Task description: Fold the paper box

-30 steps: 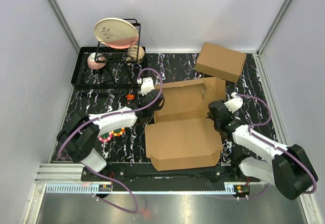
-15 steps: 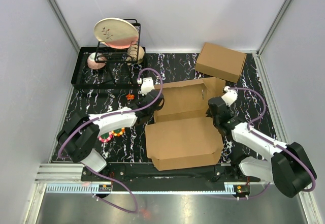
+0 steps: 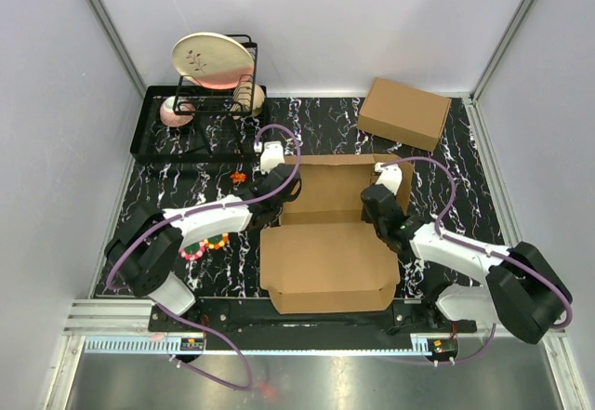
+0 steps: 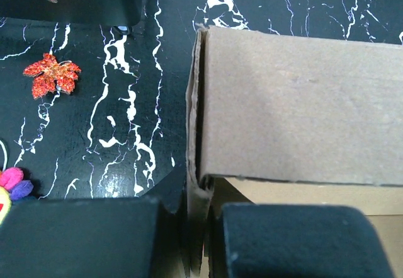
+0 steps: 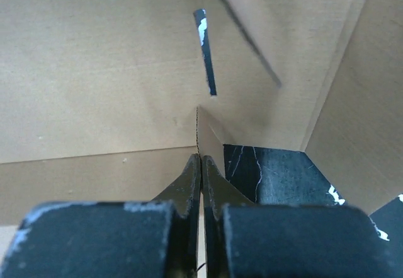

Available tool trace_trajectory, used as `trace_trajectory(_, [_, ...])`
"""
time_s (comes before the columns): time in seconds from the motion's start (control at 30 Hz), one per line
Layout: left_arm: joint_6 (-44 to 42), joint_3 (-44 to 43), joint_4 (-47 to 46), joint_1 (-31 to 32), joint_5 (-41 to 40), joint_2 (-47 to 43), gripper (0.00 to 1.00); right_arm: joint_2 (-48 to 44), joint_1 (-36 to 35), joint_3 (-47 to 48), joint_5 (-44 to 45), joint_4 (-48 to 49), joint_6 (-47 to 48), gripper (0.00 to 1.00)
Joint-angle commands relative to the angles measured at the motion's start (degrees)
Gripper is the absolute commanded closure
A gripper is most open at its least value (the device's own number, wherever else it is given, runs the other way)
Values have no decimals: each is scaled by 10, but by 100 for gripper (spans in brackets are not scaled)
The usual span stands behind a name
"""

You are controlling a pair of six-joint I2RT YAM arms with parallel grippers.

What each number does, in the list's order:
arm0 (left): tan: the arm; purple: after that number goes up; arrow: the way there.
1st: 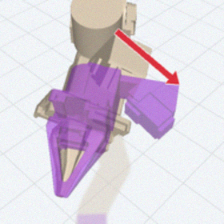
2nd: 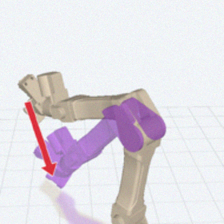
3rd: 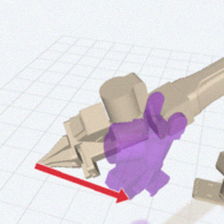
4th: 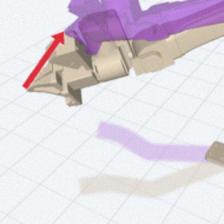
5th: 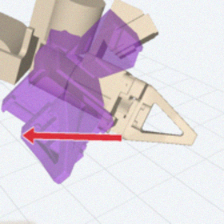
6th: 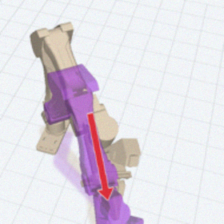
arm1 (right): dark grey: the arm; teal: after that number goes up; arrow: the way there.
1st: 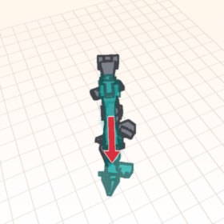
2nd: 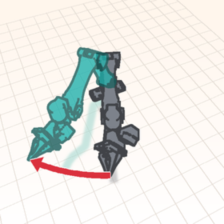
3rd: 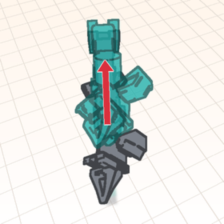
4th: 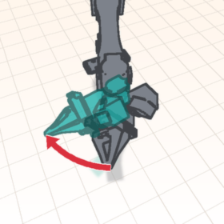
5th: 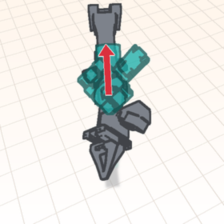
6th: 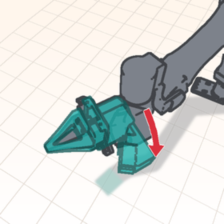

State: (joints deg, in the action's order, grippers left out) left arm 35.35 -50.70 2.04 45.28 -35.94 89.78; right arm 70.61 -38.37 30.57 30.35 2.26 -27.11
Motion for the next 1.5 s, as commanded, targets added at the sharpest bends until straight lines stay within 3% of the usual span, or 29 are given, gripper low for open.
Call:
trace_trajectory(0.0, [21, -3, 39, -1, 25, 16, 100, 3, -21, 15, -17, 6, 3, 94])
trace_trajectory(0.03, [21, -3, 38, -1, 25, 15, 100, -14, -23, 15, -13, 1, 0, 81])
trace_trajectory(0.13, [21, 0, 40, 0, 23, 15, 100, -83, -22, 13, 8, -18, -5, 54])
trace_trajectory(0.27, [22, 2, 41, -1, 18, 15, 100, -171, -22, 35, 37, -80, 9, 40])
trace_trajectory(0.33, [23, 5, 41, -1, 18, 14, 100, -209, -22, 62, 50, -101, 19, 37])
trace_trajectory(0.47, [24, 13, 38, -1, 16, 8, 100, -263, -22, 97, 139, -129, 26, 38])
trace_trajectory(0.63, [25, 36, 17, -1, 17, -12, 100, -240, 18, 157, 252, -187, 1, 46])
trace_trajectory(0.8, [25, 48, 12, -1, 19, -20, 100, -212, 192, 133, 123, -197, -71, 58])
trace_trajectory(0.93, [27, 60, -7, -1, 27, -24, 100, -166, 283, 114, -24, -160, -115, 60])
trace_trajectory(1.2, [28, 76, -31, -1, 37, -29, 100, -60, 319, 97, -201, -29, -125, 58])
trace_trajectory(1.47, [18, 69, -32, -1, 32, -31, 100, -76, 319, 52, -282, 13, -126, 59])
